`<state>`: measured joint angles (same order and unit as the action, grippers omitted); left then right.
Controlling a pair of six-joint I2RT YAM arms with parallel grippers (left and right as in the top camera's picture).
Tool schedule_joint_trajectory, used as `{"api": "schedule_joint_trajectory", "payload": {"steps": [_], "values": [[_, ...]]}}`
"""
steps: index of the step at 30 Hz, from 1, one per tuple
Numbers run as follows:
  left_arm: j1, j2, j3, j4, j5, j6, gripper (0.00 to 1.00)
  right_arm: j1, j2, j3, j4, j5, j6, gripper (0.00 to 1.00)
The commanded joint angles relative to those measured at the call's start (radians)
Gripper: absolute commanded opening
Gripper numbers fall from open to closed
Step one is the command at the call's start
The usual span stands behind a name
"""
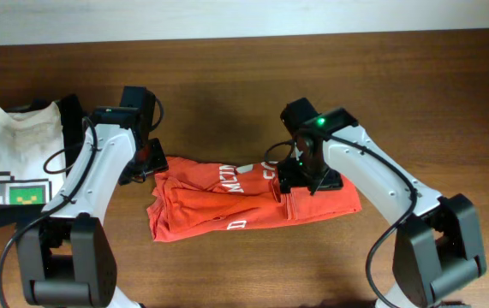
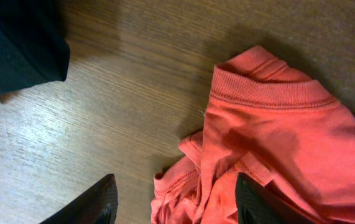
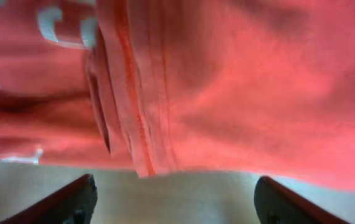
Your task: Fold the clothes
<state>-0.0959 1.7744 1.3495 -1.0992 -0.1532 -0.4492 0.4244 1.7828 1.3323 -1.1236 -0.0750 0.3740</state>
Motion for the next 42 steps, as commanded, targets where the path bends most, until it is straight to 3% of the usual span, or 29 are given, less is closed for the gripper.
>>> {"api": "schedule_joint_trajectory", "payload": {"steps": [1,3,6,10,14,17,19,20,22,23,25,28,30,32,33,38,42], "values": [[0.003,-0.013,0.01,-0.002,0.003,0.01,0.6,-0.005,-0.008,-0.044,0.04,0.009,0.023,0.77],[0.003,-0.013,0.009,-0.007,0.003,0.01,0.64,-0.009,-0.013,-0.038,0.02,0.056,0.024,0.76],[0.003,-0.012,-0.037,0.017,0.07,0.134,0.7,-0.091,-0.046,0.043,-0.107,0.111,0.024,0.85],[0.003,0.034,-0.124,0.078,0.192,0.213,0.71,-0.206,-0.065,0.055,-0.185,0.11,-0.011,0.87],[0.003,0.141,-0.183,0.106,0.27,0.269,0.7,-0.212,-0.064,0.055,-0.185,0.111,-0.01,0.88],[0.002,0.158,-0.279,0.216,0.377,0.272,0.68,-0.212,-0.064,0.055,-0.186,0.11,-0.01,0.88],[0.002,0.158,-0.307,0.257,0.401,0.272,0.57,-0.212,-0.064,0.055,-0.186,0.11,-0.01,0.88],[0.002,0.157,-0.307,0.263,0.401,0.272,0.45,-0.212,-0.064,0.055,-0.187,0.11,-0.01,0.88],[0.004,0.157,-0.306,0.287,0.397,0.273,0.08,-0.212,-0.064,0.055,-0.187,0.111,-0.01,0.88],[0.015,0.157,-0.285,0.283,0.356,0.272,0.0,-0.212,-0.064,0.055,-0.187,0.114,-0.017,0.88],[0.058,0.15,-0.204,0.203,0.259,0.271,0.0,-0.239,-0.064,0.055,-0.187,0.141,-0.048,0.89],[0.198,0.141,0.066,-0.011,0.063,0.196,0.0,-0.375,-0.064,0.055,-0.188,0.143,-0.135,0.91],[0.243,0.141,0.241,-0.137,0.064,0.18,0.0,-0.439,-0.064,0.055,-0.198,0.143,-0.143,0.92],[0.195,0.14,0.357,-0.242,0.086,0.181,0.01,-0.454,-0.064,0.054,-0.197,0.14,-0.161,0.92],[0.098,0.14,0.407,-0.299,0.103,0.181,0.0,-0.451,-0.064,0.054,-0.197,0.138,-0.161,0.92],[-0.328,0.151,0.401,-0.248,0.146,0.127,0.02,-0.451,-0.064,0.053,-0.209,0.136,-0.161,0.92],[-0.492,0.237,0.401,-0.209,0.167,0.097,0.01,-0.451,-0.064,0.053,-0.217,0.136,-0.166,0.93]]}}
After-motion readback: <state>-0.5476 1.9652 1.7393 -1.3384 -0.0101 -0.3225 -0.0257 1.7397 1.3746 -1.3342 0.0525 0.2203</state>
